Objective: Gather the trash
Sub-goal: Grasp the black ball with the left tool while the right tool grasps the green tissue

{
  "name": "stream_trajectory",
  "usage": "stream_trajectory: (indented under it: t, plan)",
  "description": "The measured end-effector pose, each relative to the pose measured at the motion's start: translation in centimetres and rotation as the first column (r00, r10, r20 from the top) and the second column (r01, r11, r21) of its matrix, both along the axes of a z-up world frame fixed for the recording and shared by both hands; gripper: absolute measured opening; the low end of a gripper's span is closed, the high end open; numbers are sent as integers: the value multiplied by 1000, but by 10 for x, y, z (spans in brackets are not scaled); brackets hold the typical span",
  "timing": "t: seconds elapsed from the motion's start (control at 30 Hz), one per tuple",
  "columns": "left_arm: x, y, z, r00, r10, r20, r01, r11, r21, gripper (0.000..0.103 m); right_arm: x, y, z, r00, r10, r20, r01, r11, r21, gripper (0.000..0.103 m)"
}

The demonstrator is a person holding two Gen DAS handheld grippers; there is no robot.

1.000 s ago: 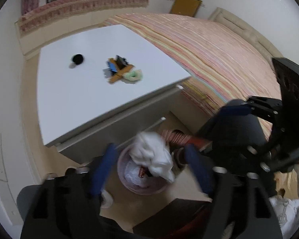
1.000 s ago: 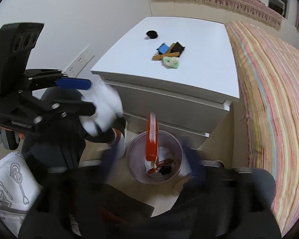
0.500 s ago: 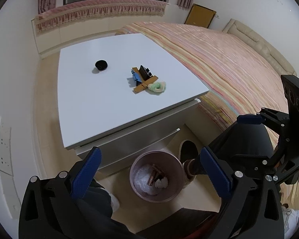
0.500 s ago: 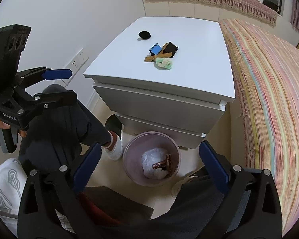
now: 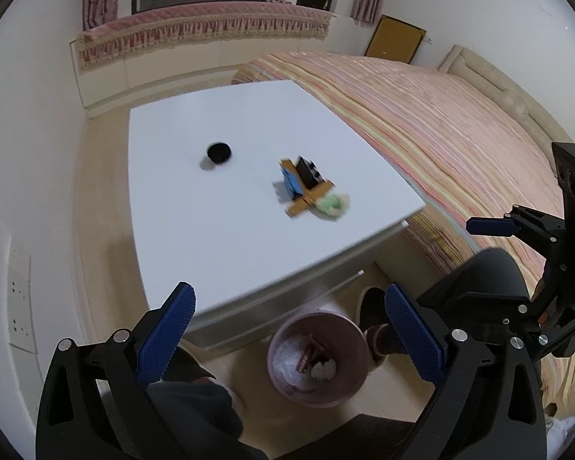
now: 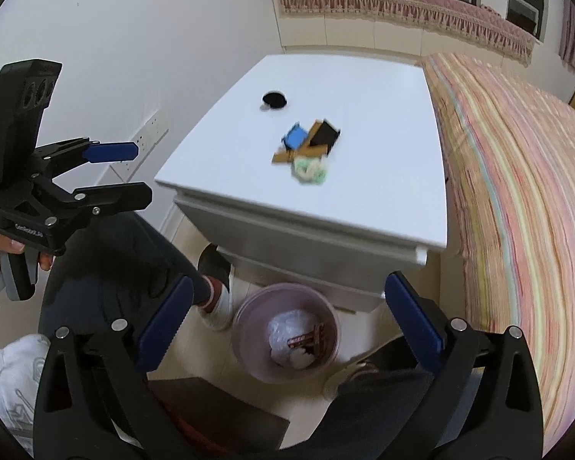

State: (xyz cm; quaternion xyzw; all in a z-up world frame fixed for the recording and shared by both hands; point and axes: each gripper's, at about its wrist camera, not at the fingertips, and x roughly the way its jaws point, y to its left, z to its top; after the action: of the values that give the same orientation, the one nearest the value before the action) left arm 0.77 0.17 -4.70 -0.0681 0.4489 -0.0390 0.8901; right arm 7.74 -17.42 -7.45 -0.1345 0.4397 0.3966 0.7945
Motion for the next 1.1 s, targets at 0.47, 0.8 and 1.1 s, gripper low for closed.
stream_trajectory:
  t: [0.47, 0.8, 1.1]
  plan:
    - [72, 39, 7, 998, 51, 28, -52, 998, 22, 95, 54, 46, 2, 999, 37, 25, -37, 999, -27, 98]
    - [127, 53, -18, 999, 31, -36, -31, 999, 16, 95, 81, 73, -23, 998, 60, -18, -61, 996, -66, 98]
    - [157, 61, -49, 997, 29, -75, -28, 1000, 14, 95, 95, 81, -42, 997, 58, -43, -61, 995, -84, 95]
